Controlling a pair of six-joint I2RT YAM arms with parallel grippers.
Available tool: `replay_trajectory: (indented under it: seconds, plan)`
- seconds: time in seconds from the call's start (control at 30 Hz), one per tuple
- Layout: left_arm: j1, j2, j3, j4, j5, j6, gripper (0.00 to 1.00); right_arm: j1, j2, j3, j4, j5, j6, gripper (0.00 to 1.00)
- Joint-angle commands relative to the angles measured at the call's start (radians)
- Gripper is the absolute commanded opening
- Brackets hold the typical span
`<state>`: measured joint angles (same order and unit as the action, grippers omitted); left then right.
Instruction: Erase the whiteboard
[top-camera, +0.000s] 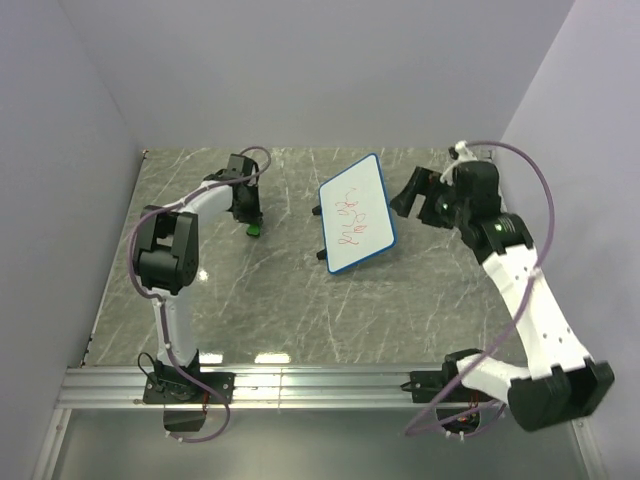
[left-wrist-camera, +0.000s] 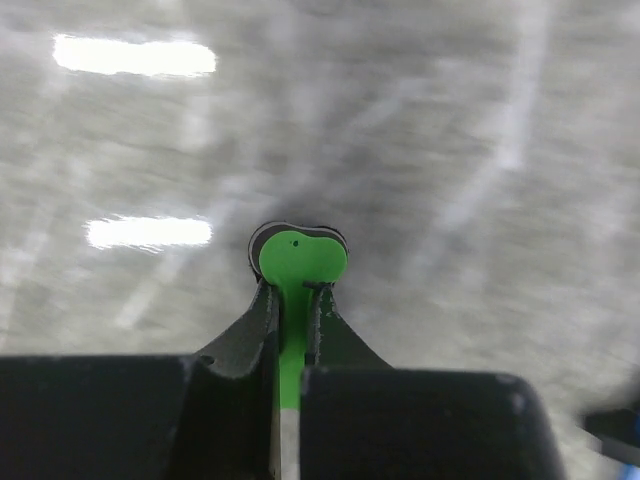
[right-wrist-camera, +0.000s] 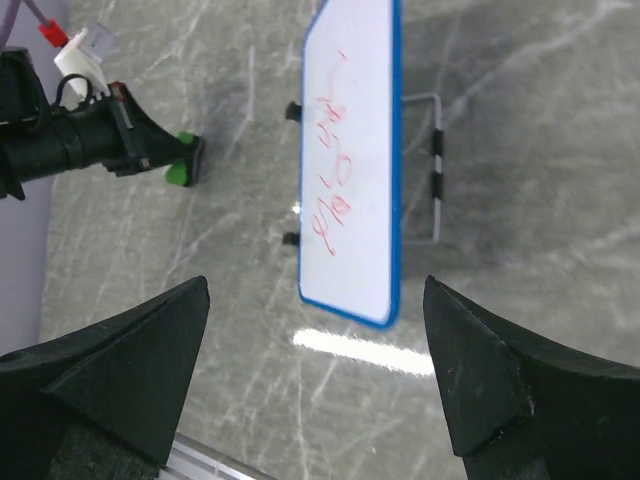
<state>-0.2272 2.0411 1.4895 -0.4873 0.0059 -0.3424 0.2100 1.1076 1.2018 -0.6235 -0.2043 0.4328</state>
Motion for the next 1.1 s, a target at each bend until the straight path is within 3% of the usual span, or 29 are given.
replay_trajectory:
  seconds: [0.0, 0.37, 0.43, 0.57, 0.67, 0.73, 0.9, 1.07]
  plan:
    - [-0.075, -0.107, 0.115, -0.080, 0.055, -0.079, 0.00, 0.003, 0.102, 0.077, 0.093, -0.087, 0.000, 0.93]
    - [-0.274, -0.177, 0.291, -0.097, 0.212, -0.254, 0.00, -0.021, 0.373, 0.151, 0.157, -0.095, 0.043, 0.88]
    - [-0.300, -0.183, 0.285, -0.077, 0.236, -0.276, 0.00, -0.018, 0.411, 0.160, 0.166, -0.106, 0.044, 0.83]
    - [-0.342, -0.171, 0.261, 0.019, 0.328, -0.309, 0.00, -0.020, 0.469, 0.168, 0.189, -0.136, 0.060, 0.62]
    - [-0.391, -0.130, 0.256, 0.091, 0.368, -0.365, 0.00, -0.020, 0.489, 0.160, 0.196, -0.141, 0.058, 0.39]
    - [-0.405, -0.105, 0.255, 0.125, 0.404, -0.389, 0.00, -0.021, 0.494, 0.157, 0.182, -0.120, 0.052, 0.32]
    - [-0.431, -0.024, 0.265, 0.242, 0.447, -0.461, 0.00, -0.020, 0.503, 0.153, 0.150, -0.093, 0.021, 0.30]
    - [-0.431, 0.037, 0.305, 0.254, 0.428, -0.474, 0.00, -0.018, 0.514, 0.133, 0.157, -0.110, 0.032, 0.30]
